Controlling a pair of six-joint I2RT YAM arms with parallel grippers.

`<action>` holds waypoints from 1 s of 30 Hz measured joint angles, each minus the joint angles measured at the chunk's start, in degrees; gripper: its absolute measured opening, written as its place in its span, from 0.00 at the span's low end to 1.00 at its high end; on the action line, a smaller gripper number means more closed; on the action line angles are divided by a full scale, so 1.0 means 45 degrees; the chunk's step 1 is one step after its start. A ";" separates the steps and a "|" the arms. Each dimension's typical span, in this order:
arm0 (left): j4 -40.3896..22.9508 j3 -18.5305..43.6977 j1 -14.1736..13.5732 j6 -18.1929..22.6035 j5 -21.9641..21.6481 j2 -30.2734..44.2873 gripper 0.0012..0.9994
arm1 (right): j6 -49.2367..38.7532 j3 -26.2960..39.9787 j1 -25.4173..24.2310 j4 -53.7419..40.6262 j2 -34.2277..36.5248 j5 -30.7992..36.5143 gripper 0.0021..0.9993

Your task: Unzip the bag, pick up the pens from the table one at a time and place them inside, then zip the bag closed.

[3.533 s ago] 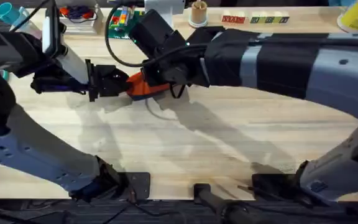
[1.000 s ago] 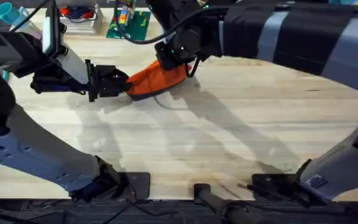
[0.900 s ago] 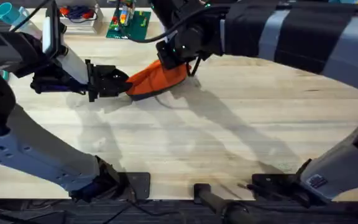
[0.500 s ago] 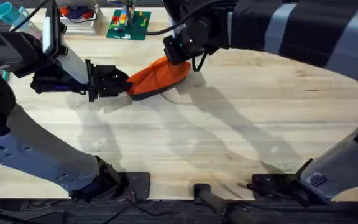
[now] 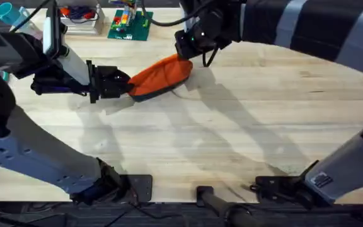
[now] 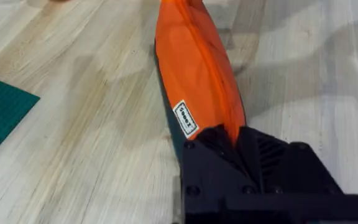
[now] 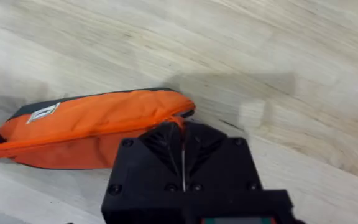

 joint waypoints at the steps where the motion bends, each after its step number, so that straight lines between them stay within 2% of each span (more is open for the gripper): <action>1: 0.0000 0.0000 0.0000 -0.0001 0.0000 -0.0001 0.04 | 0.0000 0.0000 -0.0042 -0.0015 0.0000 -0.0005 0.03; 30: 0.0000 0.0000 -0.0184 -0.0191 0.0117 -0.0001 0.04 | -0.0194 0.0000 -0.1444 -0.0564 -0.0004 -0.1168 0.03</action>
